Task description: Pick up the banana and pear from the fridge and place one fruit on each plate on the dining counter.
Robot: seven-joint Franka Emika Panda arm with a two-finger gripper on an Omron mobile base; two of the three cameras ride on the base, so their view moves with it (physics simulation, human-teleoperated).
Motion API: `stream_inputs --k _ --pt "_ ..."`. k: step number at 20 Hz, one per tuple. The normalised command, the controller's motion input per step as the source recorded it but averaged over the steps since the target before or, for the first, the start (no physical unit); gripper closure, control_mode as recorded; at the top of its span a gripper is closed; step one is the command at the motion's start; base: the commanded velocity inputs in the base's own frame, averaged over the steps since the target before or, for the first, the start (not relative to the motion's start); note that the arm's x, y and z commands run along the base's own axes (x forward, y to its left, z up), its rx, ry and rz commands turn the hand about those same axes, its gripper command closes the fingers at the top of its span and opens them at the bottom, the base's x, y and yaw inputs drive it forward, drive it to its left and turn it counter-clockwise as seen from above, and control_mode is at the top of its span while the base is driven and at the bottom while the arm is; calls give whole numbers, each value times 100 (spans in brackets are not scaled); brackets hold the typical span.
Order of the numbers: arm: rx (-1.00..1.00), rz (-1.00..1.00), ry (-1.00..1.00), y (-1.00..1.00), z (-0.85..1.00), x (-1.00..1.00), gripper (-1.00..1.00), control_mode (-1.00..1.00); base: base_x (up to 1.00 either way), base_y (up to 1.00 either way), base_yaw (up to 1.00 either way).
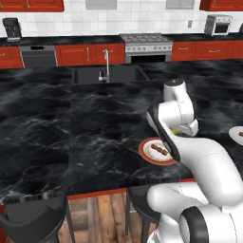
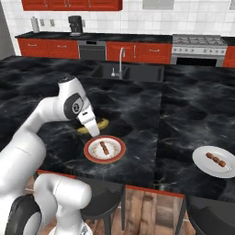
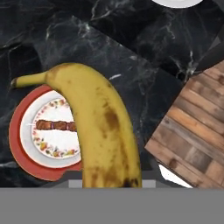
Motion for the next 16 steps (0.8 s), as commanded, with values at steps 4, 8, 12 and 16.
stream_inputs --k 4,8,12,16 --pt "0 0 3 0 -55 68 100 -100 0 0 0" --pt "0 0 2 0 -60 54 100 -100 0 0 0" --pt "4 0 1 0 -49 18 100 -100 0 0 0" --pt "8 0 0 -3 -41 3 100 -100 0 0 0"
